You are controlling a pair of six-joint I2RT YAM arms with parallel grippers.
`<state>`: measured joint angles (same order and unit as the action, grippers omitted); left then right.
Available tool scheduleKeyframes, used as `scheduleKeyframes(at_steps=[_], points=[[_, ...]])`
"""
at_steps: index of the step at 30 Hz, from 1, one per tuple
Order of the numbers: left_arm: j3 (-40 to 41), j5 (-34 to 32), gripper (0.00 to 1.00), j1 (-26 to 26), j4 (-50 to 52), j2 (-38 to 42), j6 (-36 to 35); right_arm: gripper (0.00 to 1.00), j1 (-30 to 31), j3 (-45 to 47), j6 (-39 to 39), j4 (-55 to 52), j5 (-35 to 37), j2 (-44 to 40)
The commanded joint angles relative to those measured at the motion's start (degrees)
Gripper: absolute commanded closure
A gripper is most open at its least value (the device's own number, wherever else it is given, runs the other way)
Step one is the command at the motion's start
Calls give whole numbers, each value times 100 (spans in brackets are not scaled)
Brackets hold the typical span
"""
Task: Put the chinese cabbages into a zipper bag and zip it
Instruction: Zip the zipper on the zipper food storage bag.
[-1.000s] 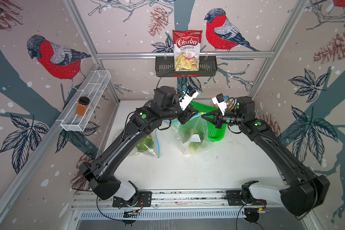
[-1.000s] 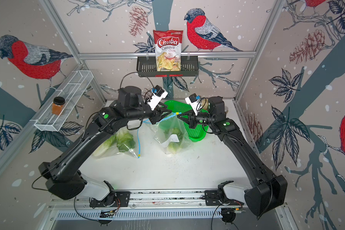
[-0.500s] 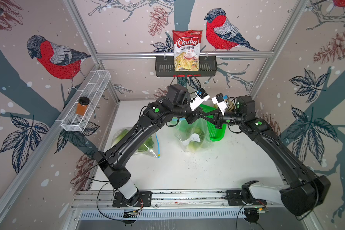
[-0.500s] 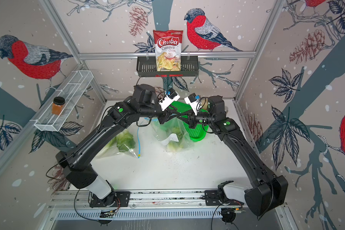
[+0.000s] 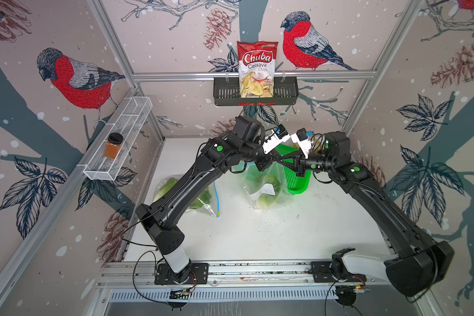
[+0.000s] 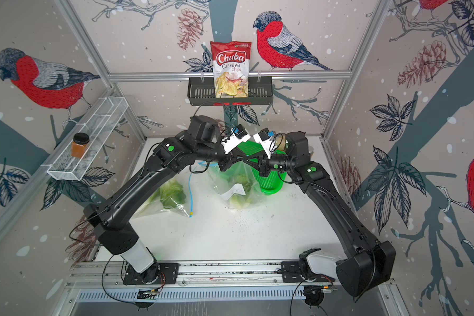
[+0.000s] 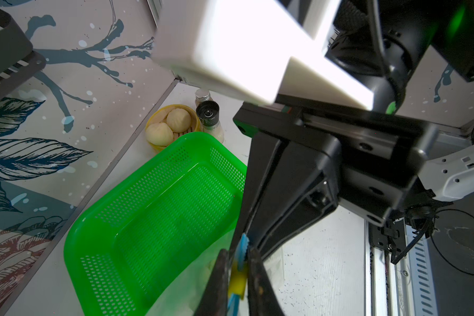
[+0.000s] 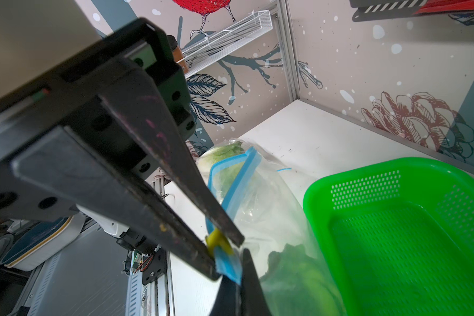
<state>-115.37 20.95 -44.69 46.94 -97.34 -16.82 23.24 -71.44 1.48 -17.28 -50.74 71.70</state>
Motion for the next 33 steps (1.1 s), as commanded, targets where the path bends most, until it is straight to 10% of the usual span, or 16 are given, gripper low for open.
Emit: scheduleKeyframes(at_steps=[1, 33], points=[[-116, -132, 88, -2, 319, -70, -171, 100, 14, -50, -42, 182, -65, -7], [853, -1185, 100, 231, 607, 760, 217, 100, -285, 300, 702, 1074, 238, -171]])
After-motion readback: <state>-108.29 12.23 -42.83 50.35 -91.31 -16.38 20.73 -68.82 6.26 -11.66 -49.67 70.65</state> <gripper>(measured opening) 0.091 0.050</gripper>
